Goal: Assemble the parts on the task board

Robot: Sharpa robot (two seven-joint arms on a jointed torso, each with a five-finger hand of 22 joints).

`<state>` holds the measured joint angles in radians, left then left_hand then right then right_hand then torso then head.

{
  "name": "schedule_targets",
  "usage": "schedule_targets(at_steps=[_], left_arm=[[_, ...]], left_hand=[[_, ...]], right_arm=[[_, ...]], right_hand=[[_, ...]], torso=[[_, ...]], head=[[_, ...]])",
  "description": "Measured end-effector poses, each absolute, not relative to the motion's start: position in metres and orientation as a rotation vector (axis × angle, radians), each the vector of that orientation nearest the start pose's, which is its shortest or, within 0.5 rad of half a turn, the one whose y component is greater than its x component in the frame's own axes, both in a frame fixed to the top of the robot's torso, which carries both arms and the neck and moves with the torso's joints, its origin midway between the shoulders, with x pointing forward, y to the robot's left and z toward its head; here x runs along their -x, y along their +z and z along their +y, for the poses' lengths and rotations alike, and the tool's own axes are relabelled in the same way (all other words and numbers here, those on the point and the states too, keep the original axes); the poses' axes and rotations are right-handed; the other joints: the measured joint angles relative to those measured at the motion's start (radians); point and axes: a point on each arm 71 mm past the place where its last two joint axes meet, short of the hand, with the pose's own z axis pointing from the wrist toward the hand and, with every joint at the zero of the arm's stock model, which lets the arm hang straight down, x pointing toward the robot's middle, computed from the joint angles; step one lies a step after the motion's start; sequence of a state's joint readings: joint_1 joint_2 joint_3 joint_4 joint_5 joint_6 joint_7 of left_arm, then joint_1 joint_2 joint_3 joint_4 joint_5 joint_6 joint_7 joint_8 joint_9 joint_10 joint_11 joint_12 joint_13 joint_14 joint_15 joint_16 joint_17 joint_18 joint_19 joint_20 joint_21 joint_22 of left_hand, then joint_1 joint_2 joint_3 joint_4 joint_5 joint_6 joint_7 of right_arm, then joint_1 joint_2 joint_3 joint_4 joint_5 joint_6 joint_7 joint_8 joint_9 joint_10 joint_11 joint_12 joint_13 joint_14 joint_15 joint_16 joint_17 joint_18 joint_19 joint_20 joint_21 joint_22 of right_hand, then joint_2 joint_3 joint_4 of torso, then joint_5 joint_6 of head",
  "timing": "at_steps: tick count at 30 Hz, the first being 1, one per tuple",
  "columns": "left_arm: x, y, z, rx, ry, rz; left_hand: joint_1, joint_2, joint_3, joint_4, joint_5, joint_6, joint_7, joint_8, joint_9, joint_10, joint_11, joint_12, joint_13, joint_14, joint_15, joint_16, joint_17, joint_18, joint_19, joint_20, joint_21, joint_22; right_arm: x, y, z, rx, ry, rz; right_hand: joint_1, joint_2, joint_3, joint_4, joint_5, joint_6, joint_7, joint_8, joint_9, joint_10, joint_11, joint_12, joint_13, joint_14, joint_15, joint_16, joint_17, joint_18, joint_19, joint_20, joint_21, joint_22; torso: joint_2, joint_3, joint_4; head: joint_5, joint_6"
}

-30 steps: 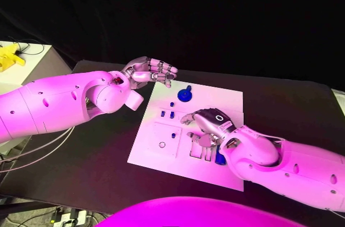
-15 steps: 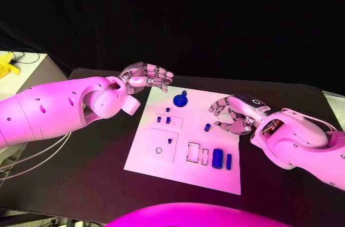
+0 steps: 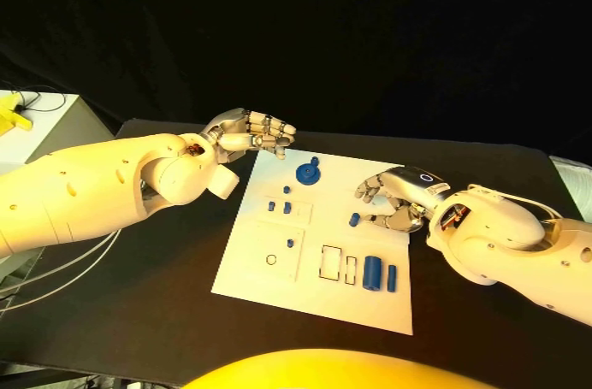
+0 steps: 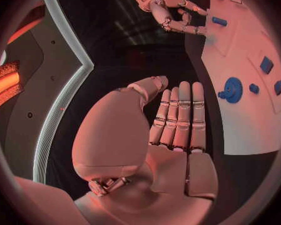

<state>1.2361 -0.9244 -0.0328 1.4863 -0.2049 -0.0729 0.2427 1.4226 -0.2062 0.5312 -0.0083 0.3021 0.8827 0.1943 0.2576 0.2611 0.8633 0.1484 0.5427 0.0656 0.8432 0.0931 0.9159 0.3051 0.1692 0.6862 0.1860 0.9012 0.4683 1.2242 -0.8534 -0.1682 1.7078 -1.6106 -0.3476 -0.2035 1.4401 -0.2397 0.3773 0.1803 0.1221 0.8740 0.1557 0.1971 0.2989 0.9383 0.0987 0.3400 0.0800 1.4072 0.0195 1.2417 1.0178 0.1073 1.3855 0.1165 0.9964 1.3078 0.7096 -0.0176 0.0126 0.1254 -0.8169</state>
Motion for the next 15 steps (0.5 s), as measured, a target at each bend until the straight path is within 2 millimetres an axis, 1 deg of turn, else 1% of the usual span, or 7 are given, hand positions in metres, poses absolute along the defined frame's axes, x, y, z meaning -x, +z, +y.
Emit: schedule_targets(at_steps=[3, 5, 6, 8, 9, 11, 15], left_arm=[[-0.494, -0.167, 0.246, 0.905, -1.511, 1.659], [-0.494, -0.167, 0.246, 0.906, -1.512, 1.658], [-0.494, -0.167, 0.246, 0.906, -1.512, 1.658], [-0.494, -0.167, 0.246, 0.906, -1.512, 1.657], [-0.494, -0.167, 0.246, 0.906, -1.512, 1.657], [-0.494, -0.167, 0.245, 0.907, -1.513, 1.656], [-0.494, -0.167, 0.245, 0.907, -1.514, 1.656]], left_hand=[[0.0, 0.0, -0.003, -0.003, 0.0, 0.0, 0.0, 0.0, 0.0, 0.0, 0.0, 0.0, 0.0, 0.0, 0.0, 0.0, 0.0, 0.0, 0.004, 0.004, 0.0, 0.0], [0.004, 0.004, -0.003, -0.003, 0.0, 0.0, 0.0, 0.0, 0.0, 0.0, 0.0, 0.0, 0.0, 0.0, 0.0, 0.0, 0.0, 0.0, 0.004, 0.004, 0.0, 0.0], [0.004, 0.004, -0.003, -0.003, 0.0, 0.0, 0.0, 0.0, 0.0, 0.0, 0.0, 0.0, 0.0, 0.0, 0.0, 0.0, 0.0, 0.0, 0.004, 0.004, 0.0, 0.0], [0.004, 0.004, -0.003, -0.003, 0.0, 0.0, 0.0, 0.0, 0.0, 0.0, 0.0, 0.0, 0.0, 0.0, 0.0, 0.0, 0.0, 0.0, 0.004, 0.004, 0.0, 0.0], [0.004, 0.004, -0.003, -0.003, 0.0, 0.0, 0.0, 0.0, 0.0, 0.0, 0.0, 0.0, 0.0, 0.0, 0.0, 0.0, 0.0, 0.0, 0.004, 0.004, 0.0, 0.0], [0.004, 0.004, -0.003, -0.003, 0.0, 0.0, 0.0, 0.0, 0.0, 0.0, 0.0, 0.0, 0.0, 0.0, 0.0, 0.0, 0.0, 0.0, 0.004, 0.004, 0.0, 0.0], [0.004, 0.004, -0.003, -0.003, 0.0, 0.0, 0.0, 0.0, 0.0, 0.0, 0.0, 0.0, 0.0, 0.0, 0.0, 0.0, 0.0, 0.0, 0.004, 0.004, 0.0, 0.0]], right_arm=[[-0.431, -0.205, -0.152, 0.364, 0.648, 1.688], [-0.431, -0.207, -0.149, 0.369, 0.643, 1.7], [-0.431, -0.208, -0.148, 0.371, 0.641, 1.705], [-0.43, -0.209, -0.146, 0.375, 0.641, 1.715], [-0.43, -0.211, -0.145, 0.378, 0.641, 1.72], [-0.429, -0.212, -0.144, 0.381, 0.64, 1.728], [-0.428, -0.214, -0.141, 0.387, 0.639, 1.74]], right_hand=[[0.009, -0.001, 0.013, 0.013, 0.014, 0.016, 0.001, 0.001, 0.0, 0.031, -0.002, 0.011, -0.003, 0.006, -0.006, 0.004, 0.003, 0.0, 0.007, -0.007, 0.006, 0.0], [0.009, -0.001, 0.022, 0.022, 0.016, 0.026, 0.001, 0.008, 0.001, 0.047, -0.003, 0.011, -0.005, 0.007, -0.007, 0.008, 0.007, 0.0, 0.011, -0.006, 0.016, 0.0], [0.009, -0.001, 0.031, 0.024, 0.017, 0.034, 0.001, 0.008, 0.001, 0.056, -0.003, 0.011, -0.007, 0.01, -0.009, 0.012, 0.011, 0.0, 0.017, -0.006, 0.021, 0.0], [0.013, -0.005, 0.042, 0.027, 0.02, 0.04, -0.001, 0.008, 0.001, 0.065, -0.007, 0.011, -0.008, 0.013, -0.006, 0.014, 0.014, 0.0, 0.019, -0.007, 0.026, 0.0], [0.013, -0.005, 0.044, 0.029, 0.02, 0.045, 0.001, 0.012, 0.001, 0.07, -0.004, 0.011, -0.008, 0.015, -0.008, 0.014, 0.015, 0.0, 0.019, -0.007, 0.026, 0.0], [0.013, -0.005, 0.061, 0.032, 0.024, 0.065, -0.001, 0.016, 0.004, 0.089, -0.007, 0.011, -0.011, 0.018, -0.011, 0.022, 0.021, 0.0, 0.026, -0.014, 0.04, 0.0], [0.017, -0.009, 0.072, 0.037, 0.025, 0.077, -0.003, 0.023, 0.005, 0.099, -0.01, 0.011, -0.011, 0.022, -0.015, 0.022, 0.025, 0.0, 0.029, -0.011, 0.047, 0.0]], torso=[[0.001, -0.0009, 0.0001], [0.001, -0.0015, 0.0001], [0.001, -0.0015, -0.0001], [0.001, -0.0015, -0.001], [0.001, -0.0015, -0.0012], [0.001, -0.0015, -0.0016], [0.001, -0.0015, -0.002]], head=[[-0.001, -0.003], [-0.001, -0.005], [-0.001, -0.005], [0.0, -0.008], [0.0, -0.009], [0.0, -0.01], [0.0, -0.014]])
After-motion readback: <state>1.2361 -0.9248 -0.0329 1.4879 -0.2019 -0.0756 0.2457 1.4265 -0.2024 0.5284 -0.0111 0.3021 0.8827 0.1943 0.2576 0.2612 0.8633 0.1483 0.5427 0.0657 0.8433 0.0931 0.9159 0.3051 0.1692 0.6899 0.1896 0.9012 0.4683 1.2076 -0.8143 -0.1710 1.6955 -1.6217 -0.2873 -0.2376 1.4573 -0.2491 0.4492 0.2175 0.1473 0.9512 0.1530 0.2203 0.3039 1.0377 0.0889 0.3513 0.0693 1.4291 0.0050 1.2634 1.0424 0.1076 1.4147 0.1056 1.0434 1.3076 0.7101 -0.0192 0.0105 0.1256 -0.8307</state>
